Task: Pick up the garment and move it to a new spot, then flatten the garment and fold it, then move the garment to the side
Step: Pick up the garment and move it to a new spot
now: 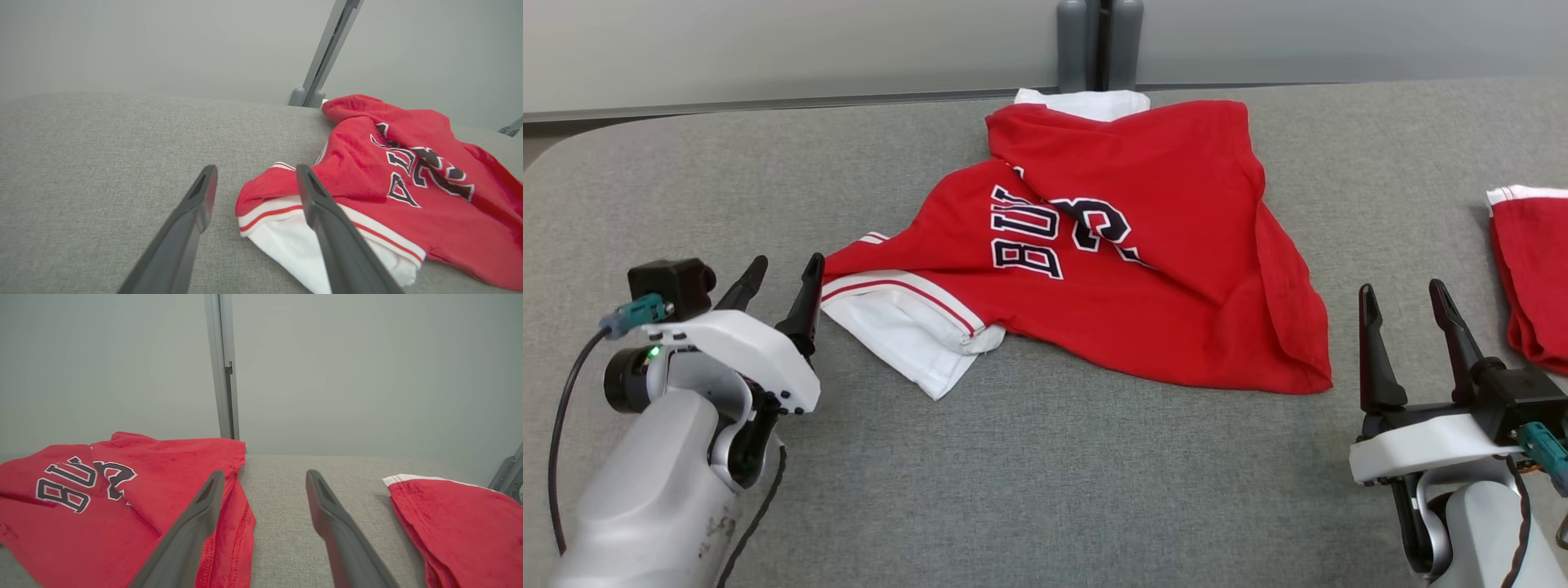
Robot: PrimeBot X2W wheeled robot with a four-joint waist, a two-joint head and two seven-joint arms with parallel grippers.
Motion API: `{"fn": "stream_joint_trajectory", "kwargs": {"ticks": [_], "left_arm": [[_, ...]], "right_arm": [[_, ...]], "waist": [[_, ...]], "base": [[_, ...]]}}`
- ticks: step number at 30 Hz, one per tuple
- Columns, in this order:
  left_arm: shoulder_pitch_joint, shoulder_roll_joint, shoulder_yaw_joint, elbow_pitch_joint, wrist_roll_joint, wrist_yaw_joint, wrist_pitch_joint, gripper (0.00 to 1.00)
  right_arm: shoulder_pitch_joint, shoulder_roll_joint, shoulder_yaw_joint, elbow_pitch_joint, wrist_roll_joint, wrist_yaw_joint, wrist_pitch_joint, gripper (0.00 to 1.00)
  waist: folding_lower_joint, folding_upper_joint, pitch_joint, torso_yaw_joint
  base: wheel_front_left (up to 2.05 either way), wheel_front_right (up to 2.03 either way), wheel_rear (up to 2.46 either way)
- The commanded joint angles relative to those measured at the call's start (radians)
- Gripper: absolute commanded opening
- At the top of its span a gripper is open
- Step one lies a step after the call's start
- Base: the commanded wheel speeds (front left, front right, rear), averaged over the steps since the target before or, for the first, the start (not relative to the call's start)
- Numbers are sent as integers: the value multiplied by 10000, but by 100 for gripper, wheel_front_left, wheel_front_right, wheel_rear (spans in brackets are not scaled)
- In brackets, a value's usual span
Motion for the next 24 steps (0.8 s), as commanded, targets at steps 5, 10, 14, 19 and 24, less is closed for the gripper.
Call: {"fn": "stream_joint_trajectory", "kwargs": {"ticks": [5,10,14,19,24], "left_arm": [[530,-110,471,-399,-347,64,-923,100],[1335,-325,1052,-1275,-428,137,-1392,100],[2211,-698,1785,-2264,-360,164,-1459,100],[3170,-1217,2374,-3098,27,32,-1440,100],[3274,-1468,2063,-2967,251,-81,-1337,100]], "right_arm": [[172,-57,-50,-66,62,-19,-10,100],[511,-22,-114,-221,218,-19,-10,100],[764,20,-118,-324,325,-19,-10,100],[860,45,-35,-353,370,-19,-10,100],[710,45,60,-372,362,-19,-10,100]], "waist": [[0,0,-281,272],[0,0,-600,651],[0,0,-773,877],[0,0,-803,977],[0,0,-712,866]], "base": [[0,0,0],[0,0,0],[0,0,0],[0,0,0],[0,0,0]]}}
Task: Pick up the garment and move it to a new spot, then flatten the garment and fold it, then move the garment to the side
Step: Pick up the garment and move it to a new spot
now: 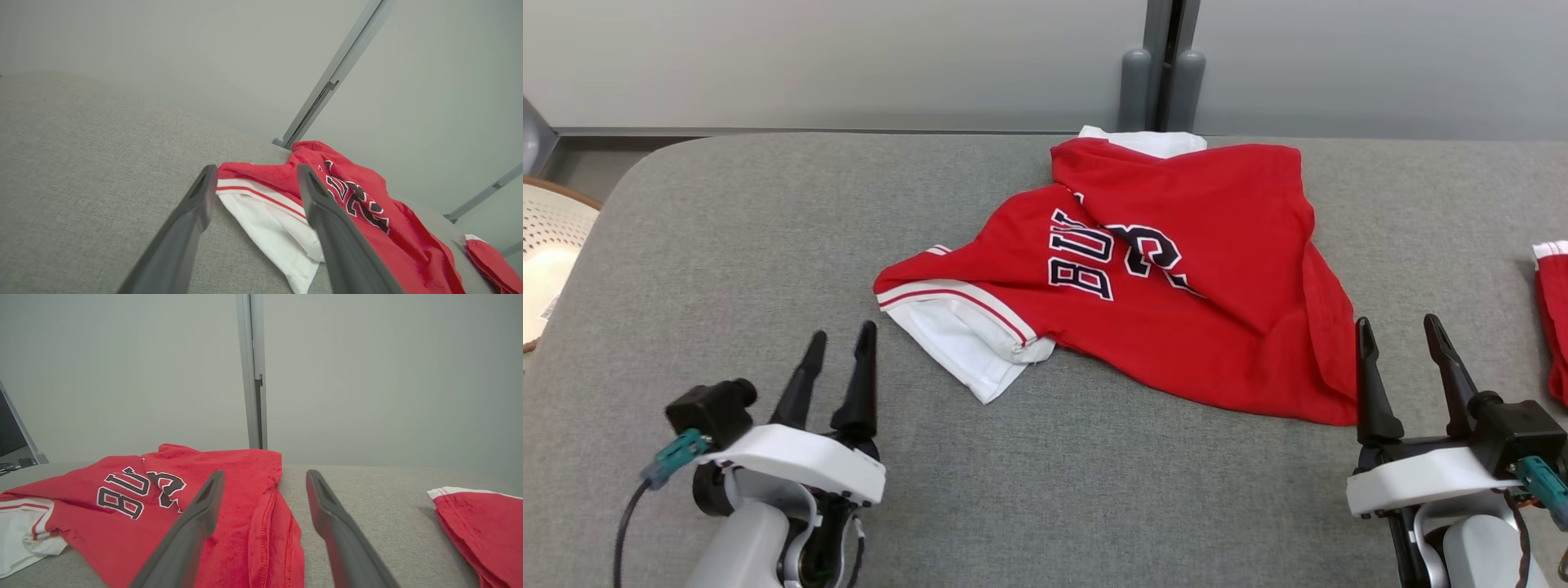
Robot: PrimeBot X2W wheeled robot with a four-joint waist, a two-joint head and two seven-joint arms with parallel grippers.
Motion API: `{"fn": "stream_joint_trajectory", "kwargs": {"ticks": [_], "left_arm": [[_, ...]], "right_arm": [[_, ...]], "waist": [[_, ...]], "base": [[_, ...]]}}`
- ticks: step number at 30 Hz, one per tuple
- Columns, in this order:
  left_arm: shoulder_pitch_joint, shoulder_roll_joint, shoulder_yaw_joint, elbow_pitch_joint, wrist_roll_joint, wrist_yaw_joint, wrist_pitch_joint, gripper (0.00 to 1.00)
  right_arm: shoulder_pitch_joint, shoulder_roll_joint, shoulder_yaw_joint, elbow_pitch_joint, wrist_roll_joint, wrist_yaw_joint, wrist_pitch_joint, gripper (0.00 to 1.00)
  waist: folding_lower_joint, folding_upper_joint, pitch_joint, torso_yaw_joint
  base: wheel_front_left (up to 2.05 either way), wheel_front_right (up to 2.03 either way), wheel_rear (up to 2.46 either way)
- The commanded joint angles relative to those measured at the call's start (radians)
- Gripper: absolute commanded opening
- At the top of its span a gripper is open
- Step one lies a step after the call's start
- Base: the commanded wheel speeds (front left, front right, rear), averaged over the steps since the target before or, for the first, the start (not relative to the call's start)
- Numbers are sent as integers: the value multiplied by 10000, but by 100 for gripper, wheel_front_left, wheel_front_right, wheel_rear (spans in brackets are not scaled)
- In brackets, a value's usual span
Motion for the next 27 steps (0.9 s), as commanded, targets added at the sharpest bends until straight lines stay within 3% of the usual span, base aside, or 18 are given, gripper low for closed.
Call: {"fn": "stream_joint_trajectory", "kwargs": {"ticks": [1,10,16,24,25,26,27], "left_arm": [[-69,-40,-137,189,80,48,237,100],[-422,-400,-947,1087,-133,23,1985,100],[-625,-490,-1077,1450,-322,-85,2354,100],[-935,-525,-1247,2112,-263,80,2754,100],[-965,-534,-1285,2175,-276,48,2802,38],[-996,-541,-1280,2235,-283,39,2776,0],[-1037,-529,-1297,2274,-263,18,2761,0]], "right_arm": [[-68,-39,24,-61,46,-19,-10,100],[-263,-27,0,-89,35,-19,-10,100],[-373,2,-19,-132,5,-19,-10,100],[-442,26,-49,-174,-43,-19,-10,100],[-454,28,-65,-175,-57,-19,-10,100],[-464,28,-77,-177,-60,-19,-10,100],[-464,31,-90,-174,-59,-19,-9,100]], "waist": [[0,0,87,-109],[0,0,576,-586],[0,0,841,-865],[0,0,1007,-1072],[0,0,1023,-1090],[0,0,1032,-1103],[0,0,1031,-1113]], "base": [[0,0,0],[0,0,0],[0,0,0],[0,0,0],[0,0,0],[0,0,0],[0,0,0]]}}
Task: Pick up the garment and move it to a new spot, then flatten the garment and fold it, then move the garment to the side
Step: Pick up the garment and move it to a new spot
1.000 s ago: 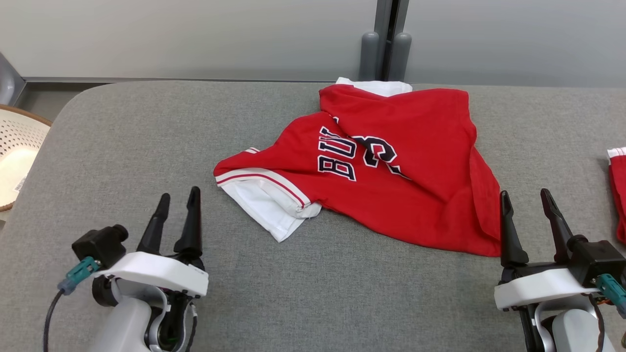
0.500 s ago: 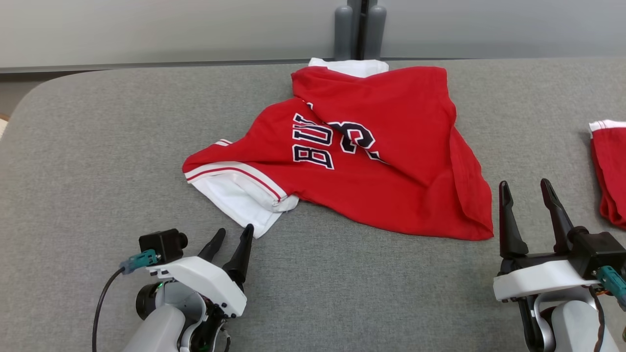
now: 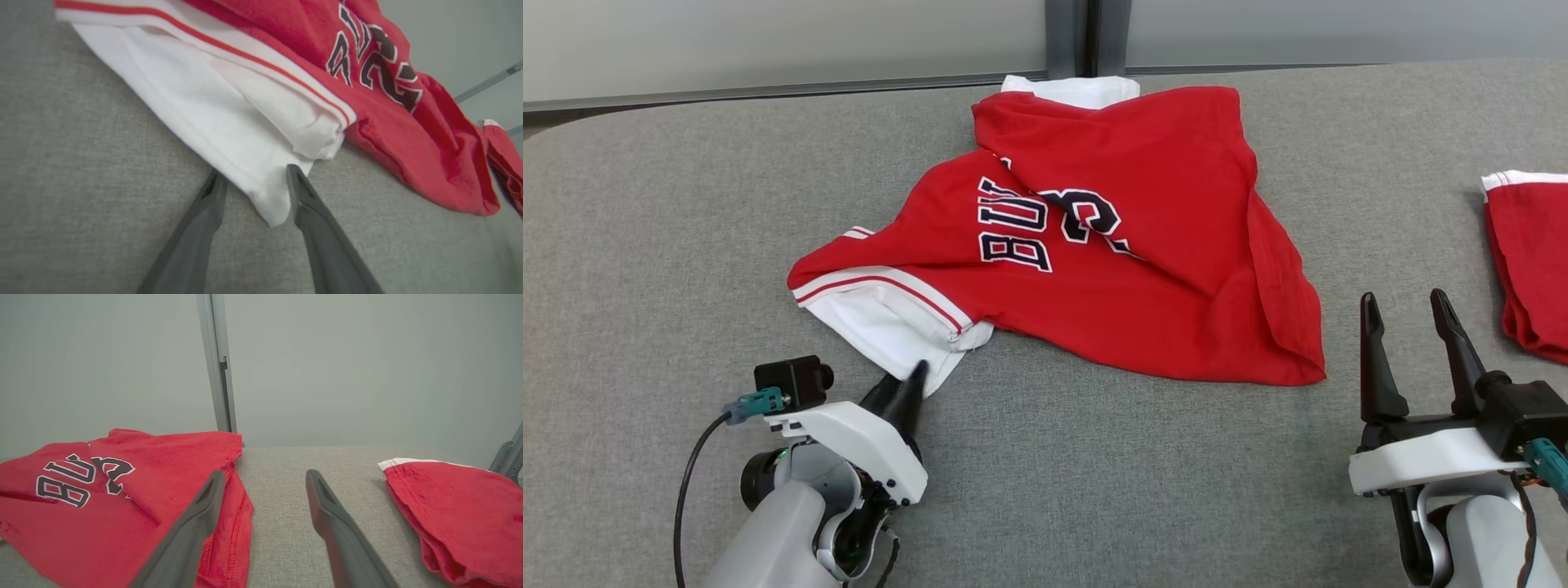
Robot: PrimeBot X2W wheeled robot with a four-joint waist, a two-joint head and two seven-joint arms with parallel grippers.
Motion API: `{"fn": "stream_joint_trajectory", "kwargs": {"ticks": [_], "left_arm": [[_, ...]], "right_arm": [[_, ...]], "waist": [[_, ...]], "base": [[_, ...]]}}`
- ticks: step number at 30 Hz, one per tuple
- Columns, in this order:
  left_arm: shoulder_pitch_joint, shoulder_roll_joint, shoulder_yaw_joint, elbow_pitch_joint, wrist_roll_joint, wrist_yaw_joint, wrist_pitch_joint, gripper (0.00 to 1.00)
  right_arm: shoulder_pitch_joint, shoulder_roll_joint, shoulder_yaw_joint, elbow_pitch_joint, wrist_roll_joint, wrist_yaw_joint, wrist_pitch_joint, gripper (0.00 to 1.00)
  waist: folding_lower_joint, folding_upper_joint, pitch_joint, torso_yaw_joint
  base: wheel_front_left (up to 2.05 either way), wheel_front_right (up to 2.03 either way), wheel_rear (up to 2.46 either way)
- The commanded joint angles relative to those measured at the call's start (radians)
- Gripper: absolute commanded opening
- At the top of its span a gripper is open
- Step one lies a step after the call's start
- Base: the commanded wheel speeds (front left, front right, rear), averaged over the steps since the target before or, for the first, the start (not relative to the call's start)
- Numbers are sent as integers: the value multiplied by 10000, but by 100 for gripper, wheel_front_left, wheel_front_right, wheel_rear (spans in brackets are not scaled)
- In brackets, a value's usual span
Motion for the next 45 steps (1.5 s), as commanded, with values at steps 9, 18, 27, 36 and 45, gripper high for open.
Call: {"fn": "stream_joint_trajectory", "kwargs": {"ticks": [9,18,27,36,45], "left_arm": [[-42,442,767,-341,-144,128,-1443,0],[200,705,1325,-1211,-107,358,-2333,0],[403,787,1378,-1869,47,518,-2464,0],[433,841,1201,-2212,112,608,-2292,0],[438,907,1366,-2397,-51,598,-2359,0]], "right_arm": [[220,8,-45,506,110,-19,-11,100],[275,24,660,1914,615,-18,117,100],[-389,22,536,3256,1025,-19,286,100],[-1009,35,749,4541,1795,-14,383,31],[-1077,18,1616,4019,3046,-11,347,0]], "waist": [[0,0,-261,121],[0,0,-536,429],[0,0,-423,548],[0,0,-202,665],[0,0,-430,674]], "base": [[0,0,0],[0,0,0],[0,0,0],[0,0,0],[0,0,0]]}}
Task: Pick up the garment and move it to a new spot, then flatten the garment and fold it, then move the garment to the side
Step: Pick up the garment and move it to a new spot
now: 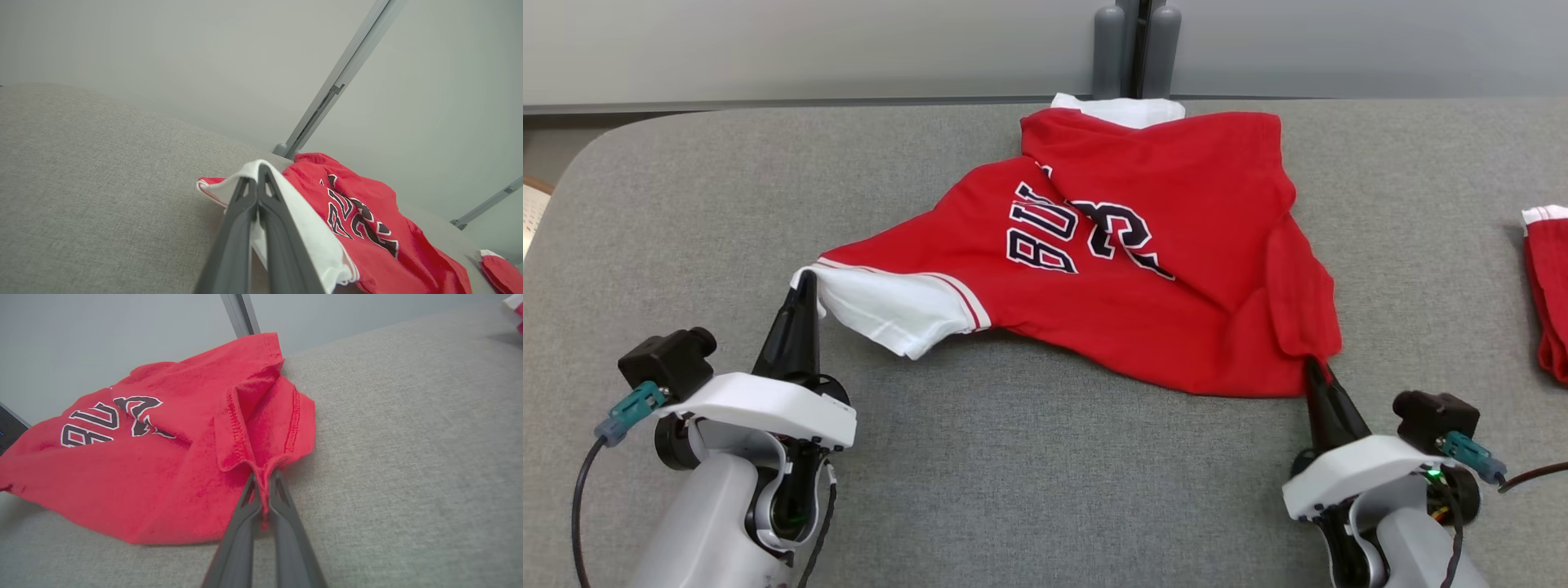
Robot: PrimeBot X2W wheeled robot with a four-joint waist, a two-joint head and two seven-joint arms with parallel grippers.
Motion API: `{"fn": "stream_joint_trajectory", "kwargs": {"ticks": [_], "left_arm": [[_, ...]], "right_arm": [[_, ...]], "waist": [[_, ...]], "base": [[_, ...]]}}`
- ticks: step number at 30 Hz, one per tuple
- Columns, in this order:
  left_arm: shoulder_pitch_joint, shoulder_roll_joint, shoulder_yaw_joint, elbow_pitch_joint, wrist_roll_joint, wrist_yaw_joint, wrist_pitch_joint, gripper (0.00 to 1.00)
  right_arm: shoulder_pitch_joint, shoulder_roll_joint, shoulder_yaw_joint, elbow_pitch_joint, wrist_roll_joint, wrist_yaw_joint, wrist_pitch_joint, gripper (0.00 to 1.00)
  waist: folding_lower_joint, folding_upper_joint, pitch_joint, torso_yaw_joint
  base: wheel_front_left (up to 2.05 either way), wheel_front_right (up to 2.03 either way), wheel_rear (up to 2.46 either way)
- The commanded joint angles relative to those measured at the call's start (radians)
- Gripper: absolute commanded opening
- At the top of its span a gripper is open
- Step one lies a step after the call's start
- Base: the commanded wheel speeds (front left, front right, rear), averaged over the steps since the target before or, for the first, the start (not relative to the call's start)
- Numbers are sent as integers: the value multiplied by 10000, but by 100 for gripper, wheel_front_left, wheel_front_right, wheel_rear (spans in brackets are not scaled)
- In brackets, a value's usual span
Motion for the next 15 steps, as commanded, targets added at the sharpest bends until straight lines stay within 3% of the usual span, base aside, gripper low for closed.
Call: {"fn": "stream_joint_trajectory", "kwargs": {"ticks": [1,7,15], "left_arm": [[76,74,73,-68,-70,-16,-30,0],[-300,243,320,-915,-360,-257,56,0],[-1454,518,836,-2967,-1021,39,976,0]], "right_arm": [[44,-56,97,-155,176,-2,53,0],[96,-856,1155,-2689,2833,-2,972,0],[-624,-1889,951,-5657,5646,-2,2347,0]], "waist": [[0,-1,-64,-12],[0,-1,-419,-59],[0,-1,-1082,-19]], "base": [[0,0,0],[0,0,0],[0,0,0]]}}
